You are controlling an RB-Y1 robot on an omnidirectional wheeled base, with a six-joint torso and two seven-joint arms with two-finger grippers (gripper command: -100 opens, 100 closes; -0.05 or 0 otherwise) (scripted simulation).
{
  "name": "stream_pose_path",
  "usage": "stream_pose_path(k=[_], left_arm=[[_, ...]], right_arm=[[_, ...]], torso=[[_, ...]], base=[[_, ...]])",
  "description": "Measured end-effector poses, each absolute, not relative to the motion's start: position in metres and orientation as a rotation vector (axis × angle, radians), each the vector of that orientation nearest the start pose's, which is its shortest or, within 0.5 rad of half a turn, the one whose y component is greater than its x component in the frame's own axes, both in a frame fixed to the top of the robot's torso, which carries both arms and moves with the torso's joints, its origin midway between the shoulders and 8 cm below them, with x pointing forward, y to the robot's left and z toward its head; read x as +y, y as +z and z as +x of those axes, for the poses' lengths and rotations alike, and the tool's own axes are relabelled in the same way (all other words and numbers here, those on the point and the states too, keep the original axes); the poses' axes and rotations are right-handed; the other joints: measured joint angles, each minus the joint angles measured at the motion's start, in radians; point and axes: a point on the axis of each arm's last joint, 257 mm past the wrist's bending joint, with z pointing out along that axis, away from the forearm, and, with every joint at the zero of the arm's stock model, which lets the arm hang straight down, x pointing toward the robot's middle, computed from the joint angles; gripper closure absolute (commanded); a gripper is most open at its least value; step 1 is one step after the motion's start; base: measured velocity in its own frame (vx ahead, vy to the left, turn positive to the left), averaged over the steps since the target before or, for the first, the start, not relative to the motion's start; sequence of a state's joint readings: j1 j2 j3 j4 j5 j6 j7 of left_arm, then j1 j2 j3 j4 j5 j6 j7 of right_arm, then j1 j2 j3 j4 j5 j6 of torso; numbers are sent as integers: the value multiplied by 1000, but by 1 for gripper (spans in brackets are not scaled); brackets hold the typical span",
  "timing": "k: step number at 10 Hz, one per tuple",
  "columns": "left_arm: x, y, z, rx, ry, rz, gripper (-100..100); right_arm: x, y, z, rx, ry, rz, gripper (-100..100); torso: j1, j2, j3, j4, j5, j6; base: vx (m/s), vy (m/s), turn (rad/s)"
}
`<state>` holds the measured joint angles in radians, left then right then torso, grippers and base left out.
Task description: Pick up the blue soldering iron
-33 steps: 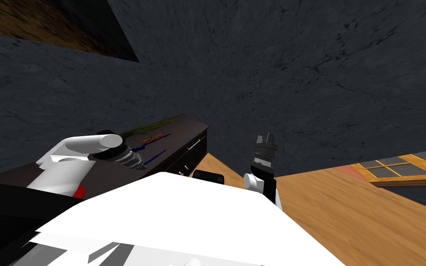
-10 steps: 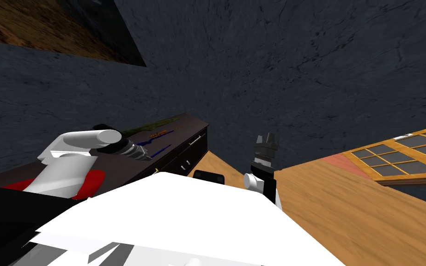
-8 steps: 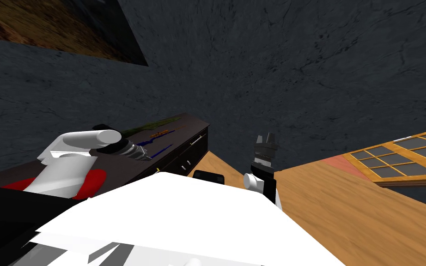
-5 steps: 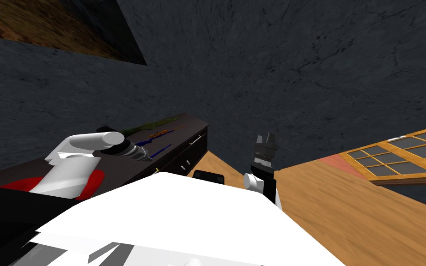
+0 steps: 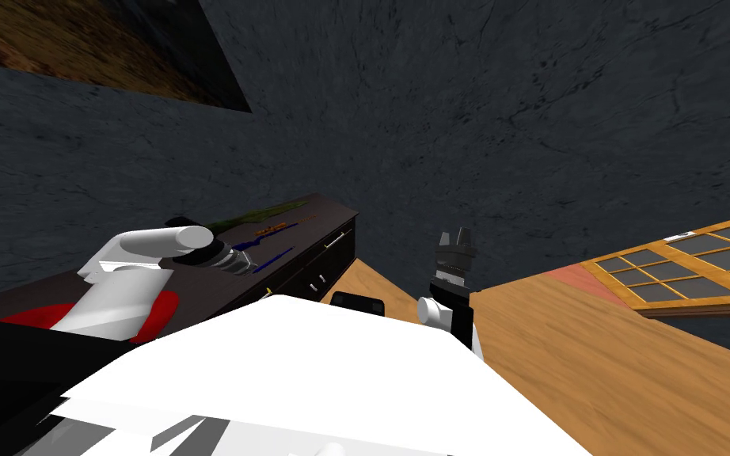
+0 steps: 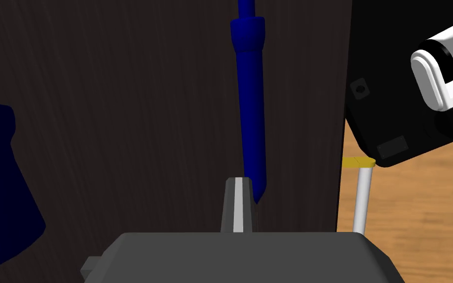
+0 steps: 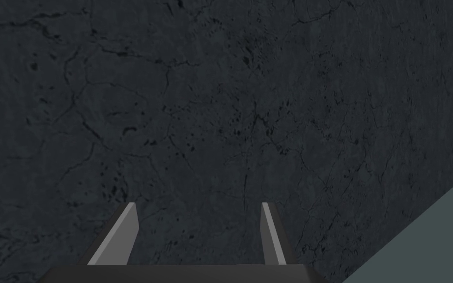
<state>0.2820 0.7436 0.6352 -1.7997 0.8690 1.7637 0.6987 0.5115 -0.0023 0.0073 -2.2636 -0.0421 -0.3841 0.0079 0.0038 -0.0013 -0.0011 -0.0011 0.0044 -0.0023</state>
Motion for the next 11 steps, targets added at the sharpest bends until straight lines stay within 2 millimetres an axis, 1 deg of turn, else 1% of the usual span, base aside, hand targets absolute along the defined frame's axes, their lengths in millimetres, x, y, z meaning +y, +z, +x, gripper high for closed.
stream_pose_path(k=[2,3,6,8,10,11], left_arm=[[536,-296,217,765,-231,-2986,-100],[530,-287,227,772,-274,-2966,-100],[525,-268,255,770,-373,-2935,-100],[513,-260,275,770,-450,-2920,-100],[498,-249,294,769,-522,-2909,-100],[490,-246,303,772,-565,-2904,-100]], right_arm=[[-287,-10,364,688,1291,797,0],[-287,-10,364,688,1291,796,0],[-287,-10,364,688,1291,796,0],[-287,-10,364,688,1291,796,0],[-287,-10,364,688,1291,796,0],[-287,-10,364,688,1291,796,0]], torso=[[0,0,0,0,0,0],[1,2,1,0,0,0],[4,4,3,1,1,0],[5,4,3,1,1,0],[6,5,3,1,1,0],[6,5,3,1,2,0]], base=[[-26,13,-7],[-79,63,-24],[-73,67,-18],[-69,78,-18],[-79,96,-12],[-30,44,77]])
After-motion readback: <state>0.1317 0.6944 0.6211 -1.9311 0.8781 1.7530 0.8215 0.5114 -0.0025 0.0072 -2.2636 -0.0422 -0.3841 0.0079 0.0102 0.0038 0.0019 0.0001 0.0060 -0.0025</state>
